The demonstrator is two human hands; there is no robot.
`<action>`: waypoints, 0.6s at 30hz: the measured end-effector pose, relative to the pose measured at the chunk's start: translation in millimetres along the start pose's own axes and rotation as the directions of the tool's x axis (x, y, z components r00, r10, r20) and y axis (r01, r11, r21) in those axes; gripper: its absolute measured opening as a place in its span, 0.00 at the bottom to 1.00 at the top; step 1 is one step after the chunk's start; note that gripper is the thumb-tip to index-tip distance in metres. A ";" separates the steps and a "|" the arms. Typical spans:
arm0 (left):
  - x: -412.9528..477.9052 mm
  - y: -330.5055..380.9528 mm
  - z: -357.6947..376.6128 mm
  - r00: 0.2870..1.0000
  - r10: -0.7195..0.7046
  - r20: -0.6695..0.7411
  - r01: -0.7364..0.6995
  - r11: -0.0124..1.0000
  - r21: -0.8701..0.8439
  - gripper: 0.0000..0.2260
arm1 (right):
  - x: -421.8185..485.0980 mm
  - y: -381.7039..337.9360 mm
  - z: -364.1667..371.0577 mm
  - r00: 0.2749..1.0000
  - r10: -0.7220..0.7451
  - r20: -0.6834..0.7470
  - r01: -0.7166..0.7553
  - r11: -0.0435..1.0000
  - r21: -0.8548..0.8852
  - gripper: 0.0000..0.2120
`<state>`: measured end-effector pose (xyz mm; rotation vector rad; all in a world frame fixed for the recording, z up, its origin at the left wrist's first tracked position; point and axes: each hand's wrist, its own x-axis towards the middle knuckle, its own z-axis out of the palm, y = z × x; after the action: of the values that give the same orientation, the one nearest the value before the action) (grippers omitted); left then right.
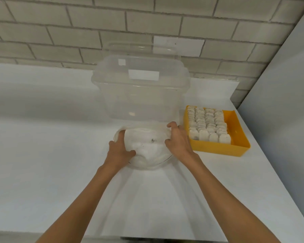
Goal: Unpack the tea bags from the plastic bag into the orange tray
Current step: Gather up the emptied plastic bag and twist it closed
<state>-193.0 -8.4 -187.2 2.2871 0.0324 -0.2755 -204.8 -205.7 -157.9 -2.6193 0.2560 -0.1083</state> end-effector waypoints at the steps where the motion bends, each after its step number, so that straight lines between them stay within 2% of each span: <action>1: 2.0 -1.2 0.9 0.999 0.032 0.000 -0.032 0.998 -0.054 0.37 | -0.3 1.1 -3.2 0.999 -0.009 -0.040 0.010 0.999 0.043 0.25; 6: -0.1 -0.2 3.1 0.968 0.237 -0.079 -0.249 0.945 -0.212 0.46 | -2.3 8.5 -17.2 0.988 -0.012 -0.153 0.055 0.957 0.284 0.21; 8: -1.5 0.6 4.5 0.956 0.282 -0.080 -0.293 0.911 -0.290 0.50 | -4.2 8.9 -20.9 0.981 -0.039 -0.190 0.107 0.924 0.368 0.20; 10: -1.7 2.0 6.8 0.951 0.295 -0.091 -0.308 0.898 -0.314 0.52 | -8.3 6.5 -23.8 0.981 -0.076 -0.180 0.148 0.892 0.427 0.23; 12: -1.8 4.7 10.7 0.941 0.317 -0.118 -0.338 0.891 -0.303 0.52 | -12.5 1.2 -25.8 0.985 -0.108 -0.131 0.154 0.893 0.424 0.31; 13: -2.6 5.8 13.1 0.937 0.324 -0.132 -0.349 0.893 -0.283 0.51 | -13.8 -0.7 -25.5 0.979 -0.127 -0.158 0.175 0.922 0.345 0.34; 15: -6.7 8.7 15.6 0.933 0.336 -0.132 -0.359 0.903 -0.235 0.49 | -16.9 -6.9 -22.1 0.929 -0.208 -0.305 0.227 0.974 0.029 0.38; 17: -9.0 10.1 16.7 0.939 0.327 -0.109 -0.343 0.916 -0.206 0.49 | -19.1 -13.6 -13.9 0.842 -0.339 -0.420 0.246 0.934 -0.261 0.38; 18: -10.2 11.4 16.0 0.943 0.318 -0.095 -0.331 0.922 -0.202 0.50 | -20.5 -17.2 -9.4 0.808 -0.402 -0.430 0.269 0.902 -0.339 0.37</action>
<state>-204.7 -27.2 -187.0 2.0429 -0.2727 -0.0261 -223.2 -191.4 -141.9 -2.8326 -0.0423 -0.9383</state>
